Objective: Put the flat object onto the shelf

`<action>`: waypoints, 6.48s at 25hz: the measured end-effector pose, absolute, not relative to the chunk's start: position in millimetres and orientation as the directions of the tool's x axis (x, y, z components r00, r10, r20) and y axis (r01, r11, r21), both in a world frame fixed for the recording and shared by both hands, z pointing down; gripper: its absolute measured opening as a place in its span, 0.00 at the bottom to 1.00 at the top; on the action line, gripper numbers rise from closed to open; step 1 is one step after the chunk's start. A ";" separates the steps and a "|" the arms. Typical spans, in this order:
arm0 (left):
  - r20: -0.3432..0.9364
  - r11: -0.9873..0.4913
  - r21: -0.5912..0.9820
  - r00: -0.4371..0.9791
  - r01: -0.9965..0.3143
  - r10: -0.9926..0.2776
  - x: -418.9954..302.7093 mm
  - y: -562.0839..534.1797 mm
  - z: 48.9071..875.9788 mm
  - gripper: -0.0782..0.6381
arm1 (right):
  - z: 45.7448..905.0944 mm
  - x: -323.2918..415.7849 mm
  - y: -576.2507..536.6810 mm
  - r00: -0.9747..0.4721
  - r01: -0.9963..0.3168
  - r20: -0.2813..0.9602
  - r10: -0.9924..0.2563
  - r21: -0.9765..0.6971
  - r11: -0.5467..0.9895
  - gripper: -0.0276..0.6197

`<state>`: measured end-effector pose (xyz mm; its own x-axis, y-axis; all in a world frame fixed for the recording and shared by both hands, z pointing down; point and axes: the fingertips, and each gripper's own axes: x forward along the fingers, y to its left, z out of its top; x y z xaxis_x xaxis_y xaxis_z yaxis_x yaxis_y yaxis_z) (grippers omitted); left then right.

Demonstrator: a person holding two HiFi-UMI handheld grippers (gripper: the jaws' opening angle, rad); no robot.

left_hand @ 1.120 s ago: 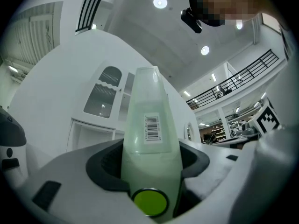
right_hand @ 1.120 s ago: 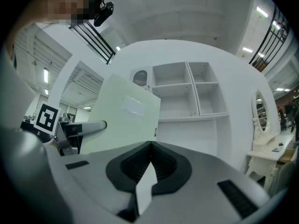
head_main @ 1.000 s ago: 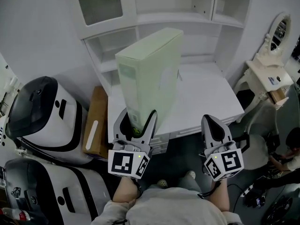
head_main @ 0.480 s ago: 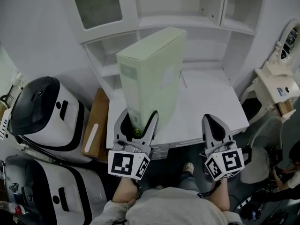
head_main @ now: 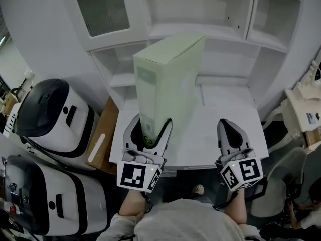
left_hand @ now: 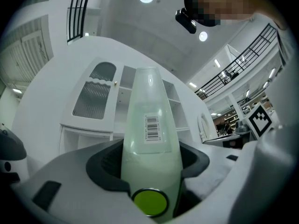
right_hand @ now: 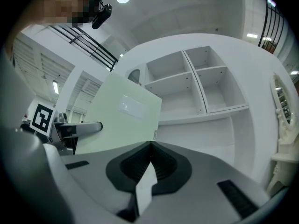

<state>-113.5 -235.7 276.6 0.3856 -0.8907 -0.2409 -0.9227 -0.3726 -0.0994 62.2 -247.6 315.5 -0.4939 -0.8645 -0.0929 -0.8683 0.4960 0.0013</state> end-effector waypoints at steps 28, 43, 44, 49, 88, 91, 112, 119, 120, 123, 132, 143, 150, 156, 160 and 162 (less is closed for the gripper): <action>-0.240 0.135 -0.937 0.314 -0.321 -0.919 8.6 -294.7 188.5 0.51 | 294.7 164.2 -334.9 -0.590 -0.800 -0.171 -0.789 -0.006 0.600 0.05; -0.197 0.177 -0.980 0.284 -0.093 -0.938 29.0 -364.6 179.5 0.51 | 310.7 203.9 -353.3 -0.577 -0.807 -0.151 -0.803 -0.046 0.589 0.05; -0.191 0.173 -0.981 0.282 -0.086 -0.940 29.0 -369.6 180.3 0.51 | 313.5 205.1 -354.3 -0.575 -0.808 -0.146 -0.805 -0.052 0.586 0.05; -0.167 0.160 -0.986 0.279 -0.048 -0.946 29.3 -396.1 184.5 0.51 | 323.5 209.2 -362.6 -0.556 -0.821 -0.125 -0.822 -0.075 0.566 0.05; 0.019 -0.015 -1.000 0.292 0.014 -0.956 19.0 -547.6 188.8 0.55 | 341.3 230.6 -411.9 -0.352 -0.928 -0.056 -0.935 -0.109 0.356 0.05; 0.059 -0.060 -0.998 0.290 0.003 -0.955 16.3 -541.5 192.1 0.60 | 341.8 225.9 -412.2 -0.357 -0.926 -0.056 -0.933 -0.109 0.361 0.05; 0.026 -0.031 -0.999 0.188 -0.023 -0.982 -2.3 -550.5 186.0 0.53 | 345.4 228.0 -393.5 -0.319 -0.941 -0.043 -0.947 -0.104 0.322 0.05; -0.002 -0.051 -0.978 0.254 -0.201 -0.967 -4.9 -530.5 181.3 0.53 | 342.2 220.5 -390.5 -0.341 -0.935 -0.038 -0.939 -0.091 0.343 0.05; 0.002 -0.071 -0.968 0.272 -0.242 -0.962 -5.5 -524.5 180.0 0.53 | 341.4 218.1 -390.3 -0.348 -0.933 -0.037 -0.937 -0.090 0.350 0.05; 0.005 -0.134 -0.918 0.327 -0.372 -0.945 -7.2 -503.8 178.4 0.53 | 339.8 208.6 -390.4 -0.378 -0.921 -0.035 -0.925 -0.082 0.380 0.05; -0.051 -0.198 -0.716 0.334 -0.670 -0.941 -34.1 -452.1 200.1 0.15 | 331.9 169.9 -390.6 -0.495 -0.867 -0.036 -0.868 -0.049 0.496 0.05; -0.011 -0.327 -0.375 0.357 -0.867 -0.934 -47.3 -396.0 276.8 0.13 | 334.1 124.5 -379.1 -0.604 -0.796 -0.014 -0.797 -0.022 0.605 0.05; -0.011 -0.337 -0.219 0.348 -0.916 -0.938 -45.5 -362.2 317.3 0.13 | 340.4 110.3 -364.8 -0.634 -0.773 0.003 -0.773 -0.015 0.634 0.05; -0.012 -0.323 -0.084 0.326 -0.942 -0.945 -49.1 -341.7 342.3 0.13 | 346.4 104.9 -352.8 -0.650 -0.760 0.008 -0.760 -0.032 0.649 0.05; -0.023 -0.334 -0.059 0.335 -0.941 -0.942 -48.5 -336.8 343.7 0.13 | 346.9 103.5 -348.1 -0.659 -0.752 0.010 -0.752 -0.038 0.658 0.05; -0.028 -0.337 -0.069 0.339 -0.939 -0.940 -46.7 -335.6 340.5 0.13 | 345.4 101.9 -345.2 -0.667 -0.745 0.012 -0.745 -0.023 0.667 0.05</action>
<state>-46.7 -335.6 340.5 0.3392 -0.9403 -0.0284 -0.9391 -0.3367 -0.0686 101.9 -345.2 345.4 -0.6669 -0.7450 0.0115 -0.7451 0.6666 -0.0225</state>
